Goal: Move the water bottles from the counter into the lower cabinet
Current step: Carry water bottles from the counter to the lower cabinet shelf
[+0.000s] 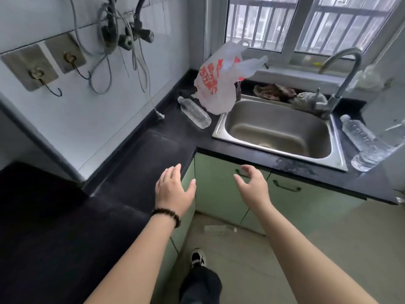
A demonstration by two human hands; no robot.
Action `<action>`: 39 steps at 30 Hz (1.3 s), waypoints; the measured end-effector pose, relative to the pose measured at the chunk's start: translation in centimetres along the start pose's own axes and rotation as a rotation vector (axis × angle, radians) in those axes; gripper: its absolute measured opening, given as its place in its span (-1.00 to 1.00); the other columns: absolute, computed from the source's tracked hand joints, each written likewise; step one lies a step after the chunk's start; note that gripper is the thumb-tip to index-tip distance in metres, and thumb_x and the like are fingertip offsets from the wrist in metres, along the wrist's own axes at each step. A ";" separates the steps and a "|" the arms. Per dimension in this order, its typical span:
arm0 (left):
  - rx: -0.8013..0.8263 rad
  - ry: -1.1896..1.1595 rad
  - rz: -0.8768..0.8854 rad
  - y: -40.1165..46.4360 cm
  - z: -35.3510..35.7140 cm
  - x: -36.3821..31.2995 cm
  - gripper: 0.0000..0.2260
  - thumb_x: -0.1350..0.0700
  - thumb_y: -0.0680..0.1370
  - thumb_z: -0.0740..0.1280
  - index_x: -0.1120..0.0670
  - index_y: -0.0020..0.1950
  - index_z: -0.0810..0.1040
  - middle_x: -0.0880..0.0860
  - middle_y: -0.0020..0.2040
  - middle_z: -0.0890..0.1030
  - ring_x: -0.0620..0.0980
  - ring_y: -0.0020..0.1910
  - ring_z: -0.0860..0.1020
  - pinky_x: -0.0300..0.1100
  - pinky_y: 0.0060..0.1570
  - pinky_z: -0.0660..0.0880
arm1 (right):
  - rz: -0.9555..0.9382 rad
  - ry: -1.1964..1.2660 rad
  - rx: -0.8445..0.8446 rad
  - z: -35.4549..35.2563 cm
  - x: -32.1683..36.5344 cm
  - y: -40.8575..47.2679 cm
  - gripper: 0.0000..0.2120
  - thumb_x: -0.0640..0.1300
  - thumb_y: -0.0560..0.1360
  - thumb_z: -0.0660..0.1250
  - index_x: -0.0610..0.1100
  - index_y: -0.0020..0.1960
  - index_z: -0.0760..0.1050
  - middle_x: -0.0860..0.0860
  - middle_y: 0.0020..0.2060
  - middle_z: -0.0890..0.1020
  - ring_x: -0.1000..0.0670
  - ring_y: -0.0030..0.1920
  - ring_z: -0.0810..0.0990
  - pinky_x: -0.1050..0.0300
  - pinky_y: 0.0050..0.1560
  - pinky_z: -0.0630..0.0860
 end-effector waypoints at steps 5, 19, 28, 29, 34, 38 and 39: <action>-0.004 -0.015 -0.033 10.1 1.2 1.3 -0.41 -0.10 0.54 0.28 0.12 0.50 0.27 0.10 0.47 0.36 0.05 0.49 0.23 0.00 0.47 0.17 | -0.045 0.129 0.072 5.5 6.6 13.3 -0.35 0.06 0.42 0.42 -0.07 0.42 0.27 -0.04 0.34 0.38 0.00 0.34 0.36 0.10 0.32 0.32; 0.056 0.080 -0.049 24.5 3.0 4.5 -0.39 -0.18 0.57 0.19 0.05 0.54 0.17 0.04 0.52 0.26 -0.03 0.53 0.13 -0.08 0.51 0.10 | -0.072 -0.585 0.255 20.0 10.7 35.9 0.02 0.33 0.29 0.41 -0.08 0.52 0.00 -0.15 0.36 0.38 -0.19 0.31 0.41 -0.10 0.20 0.46; 0.093 0.060 -0.042 26.1 4.0 3.5 -0.39 -0.17 0.57 0.19 0.05 0.55 0.15 0.03 0.53 0.25 -0.03 0.54 0.11 -0.08 0.51 0.08 | 0.011 -0.428 0.195 17.8 9.5 35.6 -0.51 0.10 0.35 0.40 -0.10 0.13 0.33 -0.06 0.01 0.56 -0.10 -0.12 0.53 0.09 -0.29 0.36; 0.092 0.056 -0.032 26.3 4.1 2.9 -0.39 -0.16 0.57 0.20 0.05 0.55 0.16 0.04 0.52 0.26 -0.02 0.53 0.12 -0.08 0.51 0.08 | 0.016 -0.359 0.185 16.7 9.3 34.7 -0.51 0.11 0.35 0.39 -0.10 0.15 0.33 -0.06 0.03 0.57 -0.10 -0.08 0.54 0.09 -0.25 0.36; 0.120 0.041 0.061 26.4 5.7 -1.8 -0.39 -0.16 0.56 0.21 0.06 0.54 0.18 0.04 0.51 0.28 -0.01 0.53 0.15 -0.07 0.50 0.09 | 0.059 -0.085 0.043 8.2 7.2 28.2 -0.48 0.13 0.36 0.42 -0.02 0.22 0.34 0.09 -0.01 0.56 0.01 -0.02 0.53 0.12 -0.10 0.40; 0.180 0.025 0.195 25.2 9.1 -8.2 -0.40 -0.14 0.56 0.22 0.09 0.53 0.22 0.06 0.49 0.32 0.02 0.51 0.19 -0.06 0.49 0.10 | 0.163 0.010 -0.136 0.0 1.6 22.6 -0.41 0.12 0.32 0.48 0.00 0.24 0.34 0.10 -0.02 0.57 0.04 -0.04 0.54 0.08 -0.04 0.45; 0.197 0.023 0.236 24.6 10.2 -10.1 -0.40 -0.15 0.55 0.21 0.10 0.51 0.25 0.08 0.47 0.35 0.04 0.50 0.22 -0.05 0.48 0.12 | 0.202 0.029 -0.190 -2.0 -0.2 21.2 -0.41 0.11 0.30 0.49 0.00 0.23 0.35 0.08 -0.03 0.60 0.01 -0.03 0.56 0.06 -0.03 0.46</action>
Point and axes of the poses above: each hand's wrist, its own y-axis towards the middle knuckle, its own z-axis out of the palm, x = y × z, the point moved 6 cm from there along y, towards the middle knuckle
